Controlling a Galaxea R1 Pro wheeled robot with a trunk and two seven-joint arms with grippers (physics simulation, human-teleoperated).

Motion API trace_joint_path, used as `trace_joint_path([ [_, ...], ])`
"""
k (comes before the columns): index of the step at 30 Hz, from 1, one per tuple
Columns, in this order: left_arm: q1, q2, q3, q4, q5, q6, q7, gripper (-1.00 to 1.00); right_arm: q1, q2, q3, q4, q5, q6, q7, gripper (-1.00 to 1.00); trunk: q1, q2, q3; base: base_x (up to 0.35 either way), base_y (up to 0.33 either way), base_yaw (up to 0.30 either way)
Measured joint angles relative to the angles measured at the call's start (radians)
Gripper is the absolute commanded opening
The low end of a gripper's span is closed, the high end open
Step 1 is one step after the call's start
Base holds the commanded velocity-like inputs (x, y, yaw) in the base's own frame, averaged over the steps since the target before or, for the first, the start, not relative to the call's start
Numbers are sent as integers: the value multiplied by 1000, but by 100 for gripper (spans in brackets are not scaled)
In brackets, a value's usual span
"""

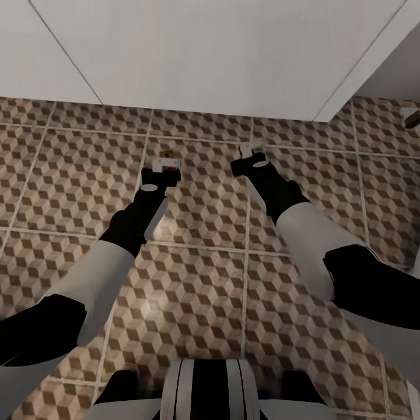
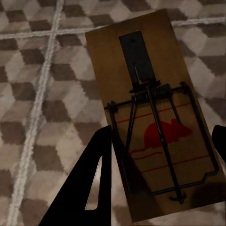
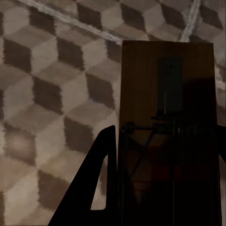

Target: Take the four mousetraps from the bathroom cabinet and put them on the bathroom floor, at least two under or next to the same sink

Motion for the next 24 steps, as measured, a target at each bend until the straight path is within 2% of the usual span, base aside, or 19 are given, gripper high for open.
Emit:
trace_joint_path([
  [6, 2, 0, 0, 1, 0, 0, 0, -100, 0, 0, 0, 20, -1, -5, 0, -100, 0, 0, 0, 140, 0, 0],
  [13, 7, 0, 0, 1, 0, 0, 0, -100, 0, 0, 0, 54, -2, -53, -1, -100, 0, 0, 0, 136, 0, 0],
  [24, 19, 0, 0, 1, 0, -1, 0, -100, 0, 0, 0, 63, -3, -60, 0, -100, 0, 0, 0, 112, 0, 0],
])
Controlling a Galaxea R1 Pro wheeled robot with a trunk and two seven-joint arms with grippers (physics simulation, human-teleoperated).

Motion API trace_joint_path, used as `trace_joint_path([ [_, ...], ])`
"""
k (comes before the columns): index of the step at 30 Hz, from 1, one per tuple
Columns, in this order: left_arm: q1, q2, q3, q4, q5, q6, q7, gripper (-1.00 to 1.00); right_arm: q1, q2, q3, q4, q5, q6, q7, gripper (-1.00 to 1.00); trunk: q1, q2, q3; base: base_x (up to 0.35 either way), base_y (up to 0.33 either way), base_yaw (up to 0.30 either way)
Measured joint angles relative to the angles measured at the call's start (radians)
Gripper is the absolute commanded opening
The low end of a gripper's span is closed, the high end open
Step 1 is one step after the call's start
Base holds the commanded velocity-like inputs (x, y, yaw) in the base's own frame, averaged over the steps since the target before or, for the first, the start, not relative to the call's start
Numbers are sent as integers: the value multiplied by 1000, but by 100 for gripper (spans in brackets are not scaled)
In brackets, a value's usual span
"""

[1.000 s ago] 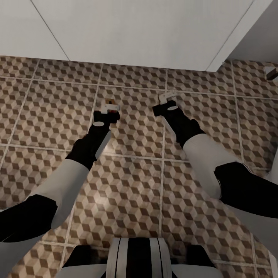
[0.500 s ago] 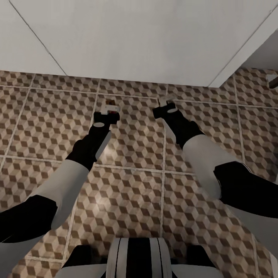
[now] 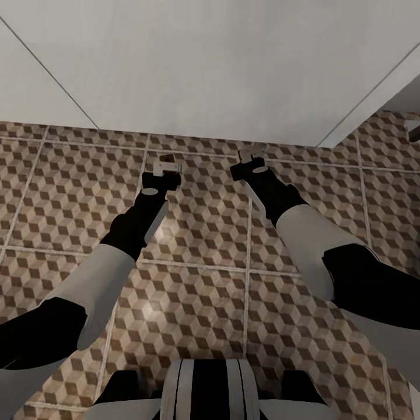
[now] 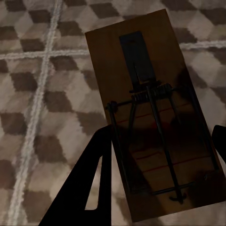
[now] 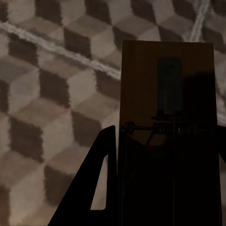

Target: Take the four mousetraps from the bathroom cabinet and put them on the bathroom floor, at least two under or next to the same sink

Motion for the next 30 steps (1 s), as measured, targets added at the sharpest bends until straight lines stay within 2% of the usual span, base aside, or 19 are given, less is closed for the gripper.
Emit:
trace_joint_path([
  [6, 23, 0, 0, -2, -1, -1, -1, -100, 0, 0, 0, 1, -2, 0, 0, -100, 0, 0, 0, 9, 0, 0],
  [30, 29, 0, 0, -7, -2, -2, 0, -100, 0, 0, 0, 20, -2, -4, 0, -100, 0, 0, 0, 0, 0, 0],
])
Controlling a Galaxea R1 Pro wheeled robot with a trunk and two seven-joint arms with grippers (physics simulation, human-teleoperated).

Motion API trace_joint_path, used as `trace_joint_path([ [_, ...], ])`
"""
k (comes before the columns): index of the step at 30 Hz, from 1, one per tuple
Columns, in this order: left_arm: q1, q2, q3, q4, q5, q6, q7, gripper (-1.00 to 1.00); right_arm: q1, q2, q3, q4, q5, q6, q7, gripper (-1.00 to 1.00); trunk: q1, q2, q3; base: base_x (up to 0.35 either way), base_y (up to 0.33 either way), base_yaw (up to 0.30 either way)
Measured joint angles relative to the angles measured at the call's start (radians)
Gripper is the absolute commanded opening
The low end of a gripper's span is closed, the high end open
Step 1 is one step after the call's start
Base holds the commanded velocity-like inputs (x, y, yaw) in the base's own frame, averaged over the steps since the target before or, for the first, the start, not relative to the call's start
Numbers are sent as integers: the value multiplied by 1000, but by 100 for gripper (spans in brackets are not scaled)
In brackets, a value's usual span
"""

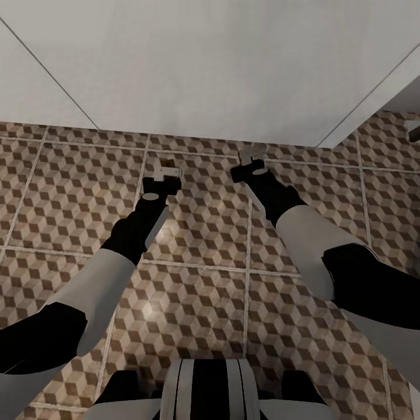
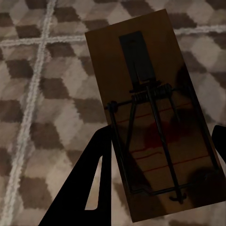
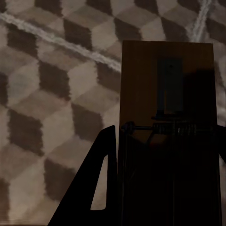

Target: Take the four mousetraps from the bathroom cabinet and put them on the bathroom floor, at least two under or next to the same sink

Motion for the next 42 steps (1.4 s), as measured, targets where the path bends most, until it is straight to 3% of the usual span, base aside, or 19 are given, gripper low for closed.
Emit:
trace_joint_path([
  [15, 0, -1, 1, 3, -2, -3, 0, -100, 0, 0, 0, 40, 0, -27, 0, -100, 0, 0, 0, 0, 0, 0],
  [22, 0, -3, 7, 53, -4, -6, 3, -100, 0, 0, 0, 42, 0, -46, 0, -100, 0, 0, 0, 0, 0, 0],
  [30, -2, -4, 11, 182, -12, -87, 53, -100, 0, 0, 0, 68, 0, -72, 0, -100, 0, 0, 0, 0, 0, 0],
  [42, -3, 3, 11, 207, -20, -151, 59, -100, 0, 0, 0, 85, 1, -93, 0, -100, 0, 0, 0, 0, 0, 0],
])
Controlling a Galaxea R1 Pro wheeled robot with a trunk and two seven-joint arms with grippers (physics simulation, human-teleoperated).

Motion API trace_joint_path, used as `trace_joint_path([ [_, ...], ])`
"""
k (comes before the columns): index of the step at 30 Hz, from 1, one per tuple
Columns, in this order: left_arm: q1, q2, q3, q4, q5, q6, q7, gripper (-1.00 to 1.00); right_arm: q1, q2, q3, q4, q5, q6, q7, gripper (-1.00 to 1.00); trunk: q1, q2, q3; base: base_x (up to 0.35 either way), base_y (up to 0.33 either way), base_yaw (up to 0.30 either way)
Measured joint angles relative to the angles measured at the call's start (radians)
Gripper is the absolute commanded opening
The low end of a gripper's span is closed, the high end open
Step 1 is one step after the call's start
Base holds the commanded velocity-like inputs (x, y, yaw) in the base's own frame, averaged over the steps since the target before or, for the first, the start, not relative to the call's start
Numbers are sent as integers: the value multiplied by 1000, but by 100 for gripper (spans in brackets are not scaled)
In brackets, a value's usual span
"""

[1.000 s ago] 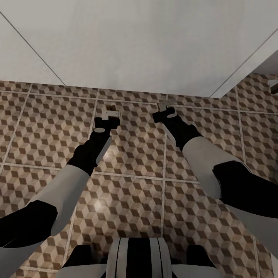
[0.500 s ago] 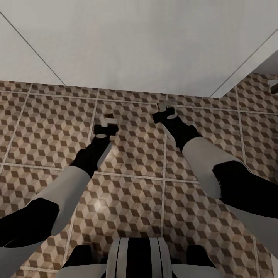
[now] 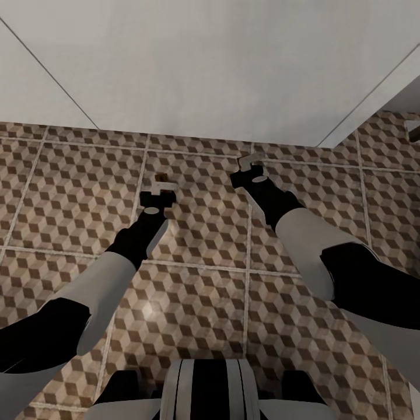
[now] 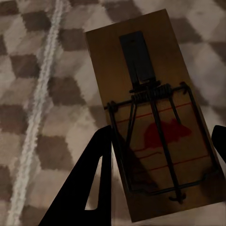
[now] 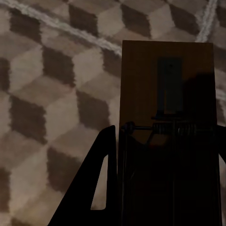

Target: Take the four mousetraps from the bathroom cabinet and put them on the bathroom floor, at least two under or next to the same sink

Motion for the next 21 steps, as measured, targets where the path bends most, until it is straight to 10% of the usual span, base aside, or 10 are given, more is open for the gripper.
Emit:
trace_joint_path([
  [10, 0, 4, 0, -3, -7, -8, 21, -100, 0, 0, 0, 1, 0, -1, 0, -100, 0, 0, 0, 0, 0, 0],
  [21, -2, -13, -2, -39, -143, -23, 37, -100, 1, 0, 0, 1, 0, -6, 0, -100, 0, 0, 0, 0, 0, 0],
])
